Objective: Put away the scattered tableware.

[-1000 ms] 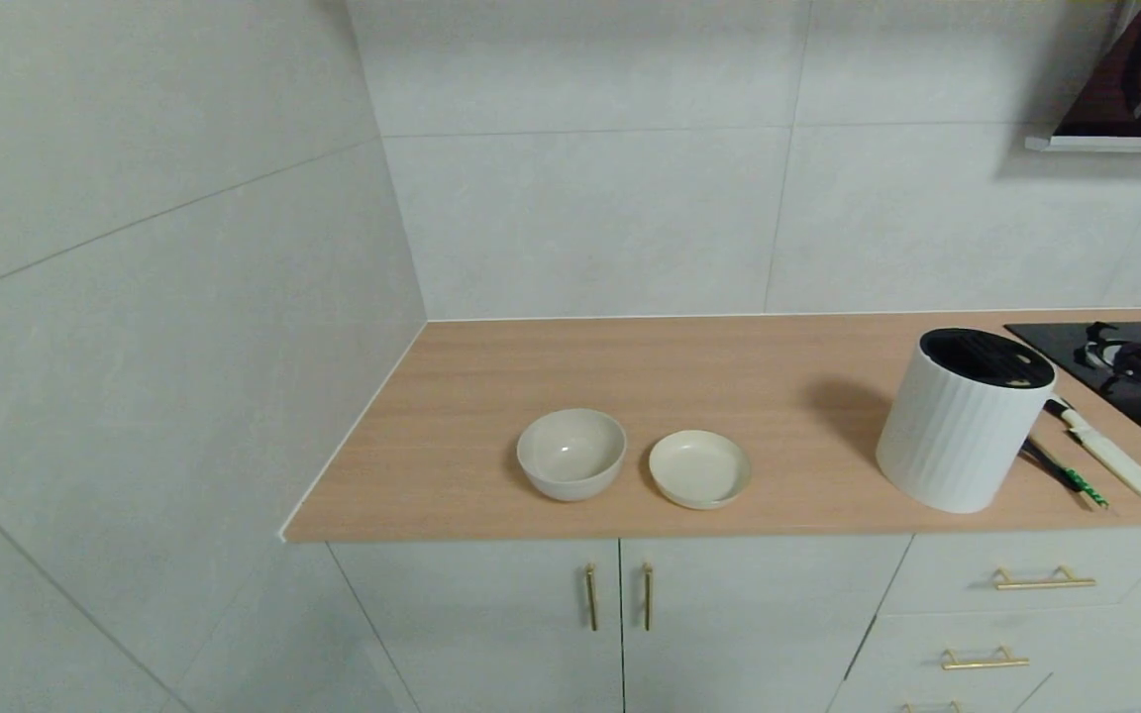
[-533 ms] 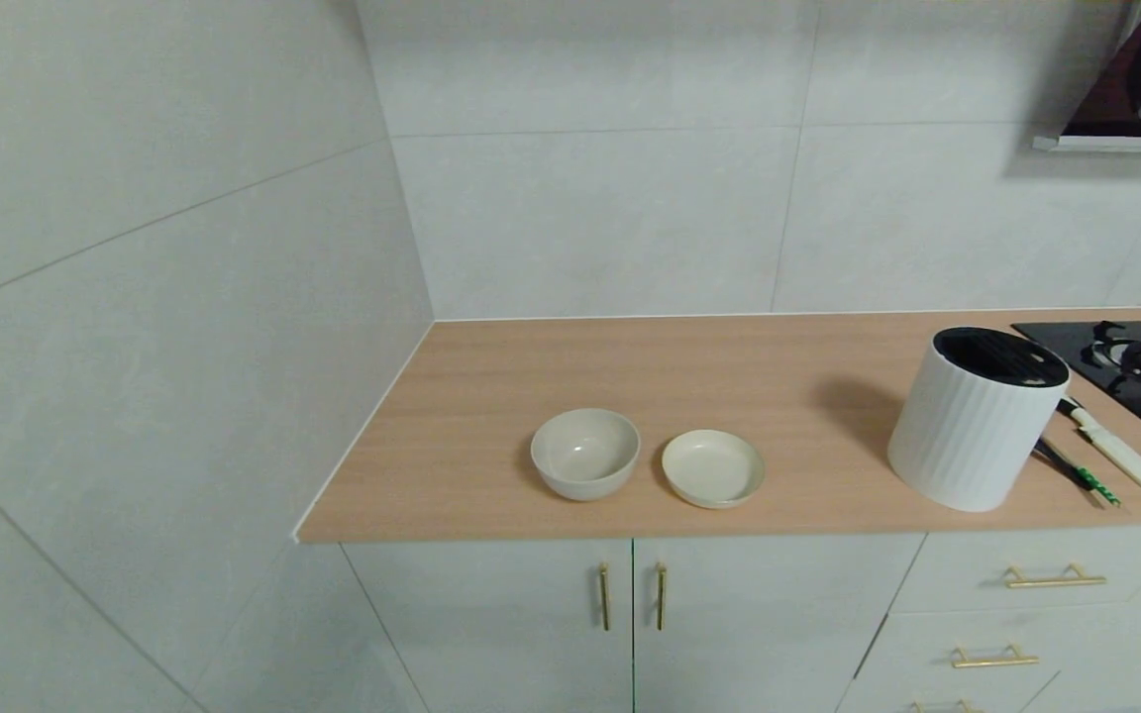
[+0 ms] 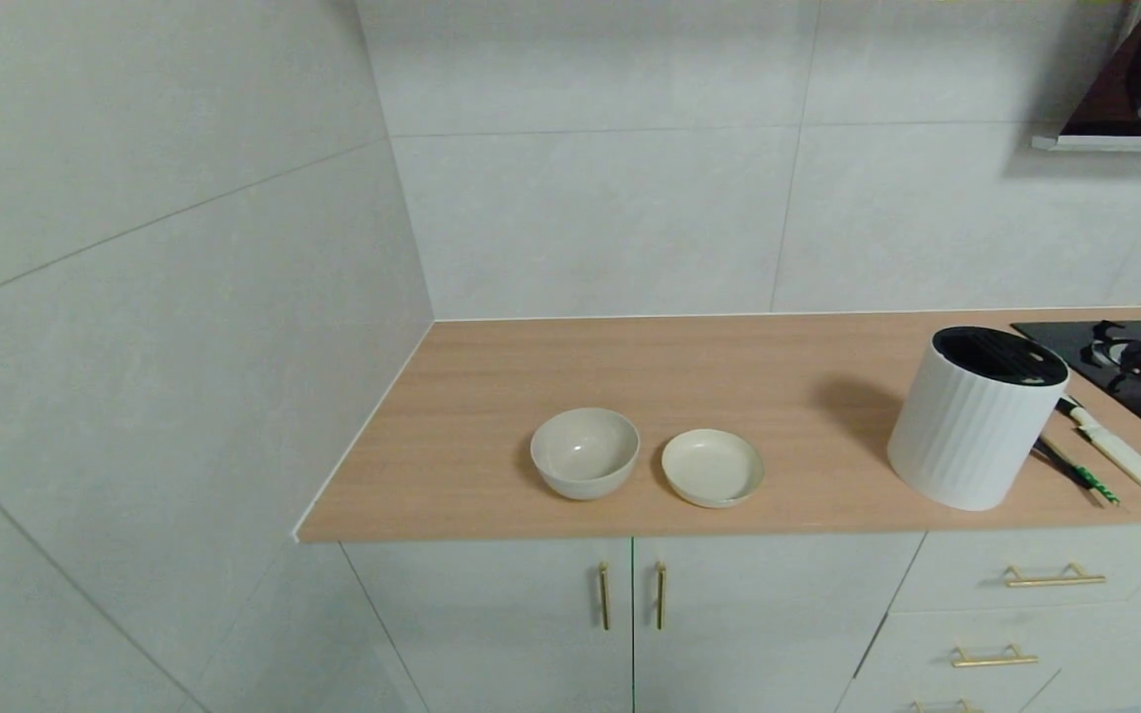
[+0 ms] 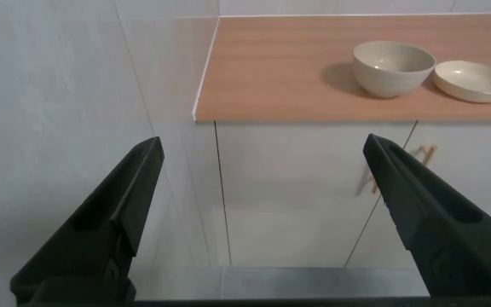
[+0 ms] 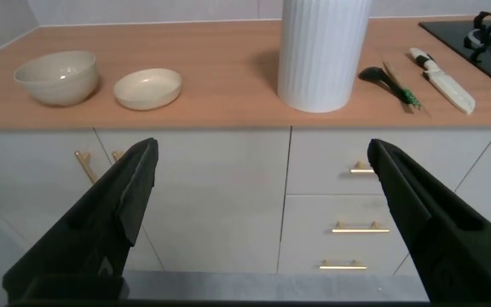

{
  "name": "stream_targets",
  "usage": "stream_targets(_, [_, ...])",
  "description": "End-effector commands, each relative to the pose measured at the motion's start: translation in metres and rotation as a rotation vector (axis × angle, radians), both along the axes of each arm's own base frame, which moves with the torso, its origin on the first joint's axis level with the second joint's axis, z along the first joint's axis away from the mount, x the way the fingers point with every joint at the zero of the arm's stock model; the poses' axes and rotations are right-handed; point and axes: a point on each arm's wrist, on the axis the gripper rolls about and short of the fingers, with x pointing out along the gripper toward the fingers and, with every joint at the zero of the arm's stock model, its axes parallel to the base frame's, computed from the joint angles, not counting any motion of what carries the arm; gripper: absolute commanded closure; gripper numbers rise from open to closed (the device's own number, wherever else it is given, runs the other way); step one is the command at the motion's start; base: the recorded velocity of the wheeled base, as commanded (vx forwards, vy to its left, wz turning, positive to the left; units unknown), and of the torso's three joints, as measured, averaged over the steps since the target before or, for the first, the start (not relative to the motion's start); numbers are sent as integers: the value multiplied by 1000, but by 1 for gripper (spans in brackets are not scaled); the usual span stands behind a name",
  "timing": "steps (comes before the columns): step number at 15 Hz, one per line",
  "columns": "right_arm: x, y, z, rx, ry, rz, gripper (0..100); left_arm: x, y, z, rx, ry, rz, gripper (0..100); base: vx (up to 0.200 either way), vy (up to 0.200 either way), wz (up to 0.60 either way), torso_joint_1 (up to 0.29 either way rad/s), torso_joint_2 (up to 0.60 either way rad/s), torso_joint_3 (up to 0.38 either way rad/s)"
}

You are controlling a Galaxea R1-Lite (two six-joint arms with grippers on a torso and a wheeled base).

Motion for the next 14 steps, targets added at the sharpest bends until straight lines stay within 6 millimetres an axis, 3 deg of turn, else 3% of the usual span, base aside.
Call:
stream_targets(1, [0,0,0,0,1,1,0,0,0,0,-1,0,0,0,0,0,0,-115,271,149])
stream_targets(8, [0,0,0,0,1,1,0,0,0,0,-1,0,0,0,0,0,0,-172,373,203])
stream_targets(14, [0,0,0,0,1,1,0,0,0,0,-1,0,0,0,0,0,0,-239,533,293])
